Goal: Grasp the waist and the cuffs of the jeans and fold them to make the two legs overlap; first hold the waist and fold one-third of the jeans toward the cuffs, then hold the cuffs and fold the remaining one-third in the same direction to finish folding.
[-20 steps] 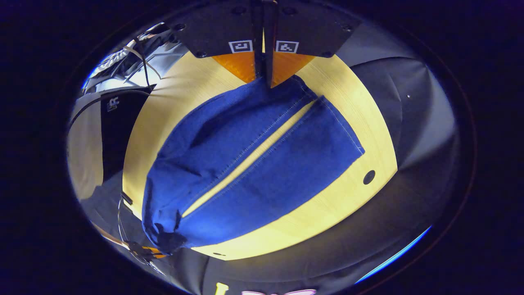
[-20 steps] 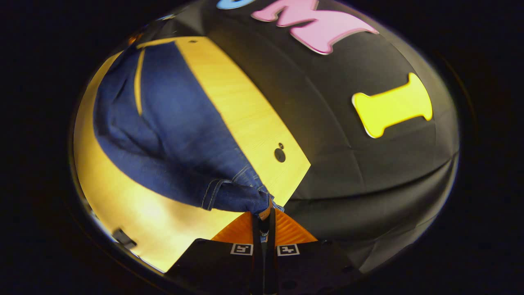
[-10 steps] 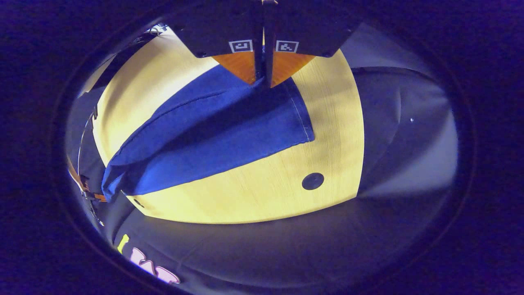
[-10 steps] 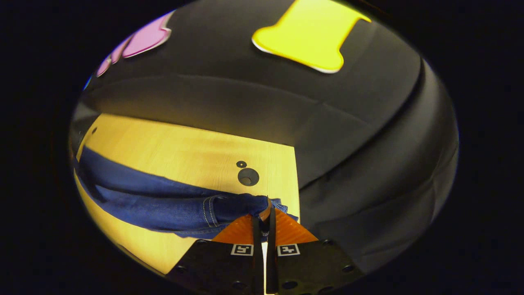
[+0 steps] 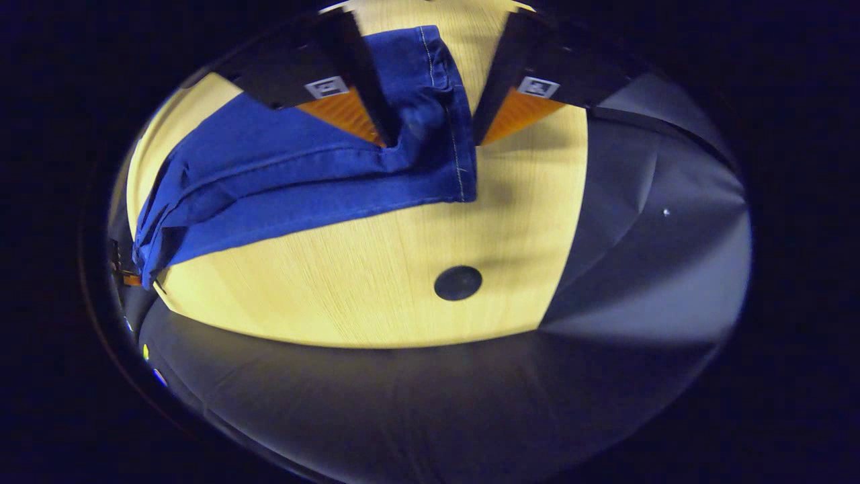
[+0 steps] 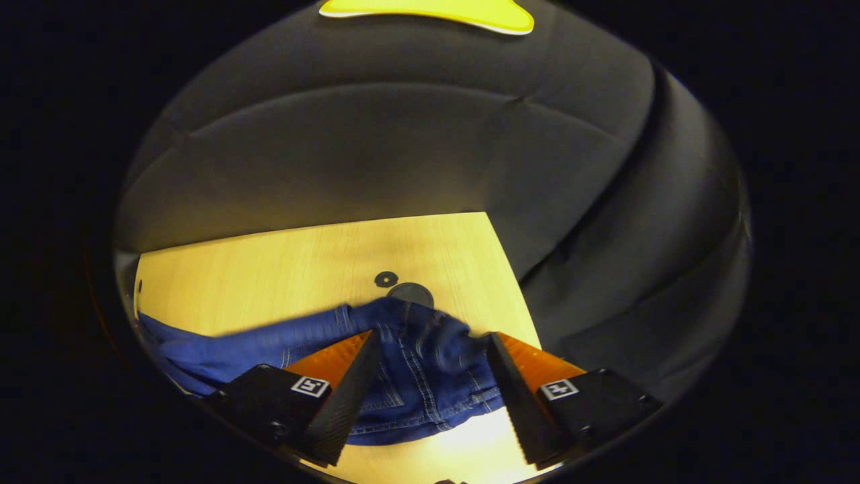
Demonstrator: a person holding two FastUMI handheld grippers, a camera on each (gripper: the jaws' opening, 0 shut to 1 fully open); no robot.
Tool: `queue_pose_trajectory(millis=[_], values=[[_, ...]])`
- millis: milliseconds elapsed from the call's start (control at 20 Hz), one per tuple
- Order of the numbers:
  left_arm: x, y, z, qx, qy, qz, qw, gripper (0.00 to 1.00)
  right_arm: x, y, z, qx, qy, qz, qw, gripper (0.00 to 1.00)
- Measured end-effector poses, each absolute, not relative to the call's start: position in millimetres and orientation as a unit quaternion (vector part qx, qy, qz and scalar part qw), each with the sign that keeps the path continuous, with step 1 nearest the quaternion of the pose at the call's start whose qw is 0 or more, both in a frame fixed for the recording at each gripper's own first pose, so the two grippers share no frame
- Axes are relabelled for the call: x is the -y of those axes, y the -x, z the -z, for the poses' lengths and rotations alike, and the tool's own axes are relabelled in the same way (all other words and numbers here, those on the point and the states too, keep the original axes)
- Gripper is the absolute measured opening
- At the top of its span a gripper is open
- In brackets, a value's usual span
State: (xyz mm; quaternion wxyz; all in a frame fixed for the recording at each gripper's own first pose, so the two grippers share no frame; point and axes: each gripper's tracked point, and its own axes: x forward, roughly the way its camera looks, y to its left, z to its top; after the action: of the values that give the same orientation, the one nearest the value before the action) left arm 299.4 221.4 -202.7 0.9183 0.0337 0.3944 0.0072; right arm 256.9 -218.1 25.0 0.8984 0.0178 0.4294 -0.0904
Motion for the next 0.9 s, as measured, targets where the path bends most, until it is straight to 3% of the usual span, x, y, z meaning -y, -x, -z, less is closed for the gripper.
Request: queue_pose_trajectory(millis=[50,350,500,900], values=[[-227.8,-307.1,196.1,-0.378,-0.042,-0.025,0.925,0.97,216.4,-250.5,-33.0,-0.419,-0.017,0.093,0.903,0.98],[-211.3,-283.7,120.6,-0.253,-0.068,-0.065,0.963,0.98,232.6,-205.7,-55.2,-0.337,-0.108,0.165,0.92,0.98],[-172.6,-255.4,92.3,-0.198,-0.055,-0.048,0.978,0.98,253.7,-186.9,-47.6,-0.307,-0.147,0.215,0.915,0.98],[-29.7,-183.7,70.6,-0.166,0.053,0.017,0.985,0.98,285.9,-184.0,-6.6,-0.312,-0.207,0.262,0.889,0.99]])
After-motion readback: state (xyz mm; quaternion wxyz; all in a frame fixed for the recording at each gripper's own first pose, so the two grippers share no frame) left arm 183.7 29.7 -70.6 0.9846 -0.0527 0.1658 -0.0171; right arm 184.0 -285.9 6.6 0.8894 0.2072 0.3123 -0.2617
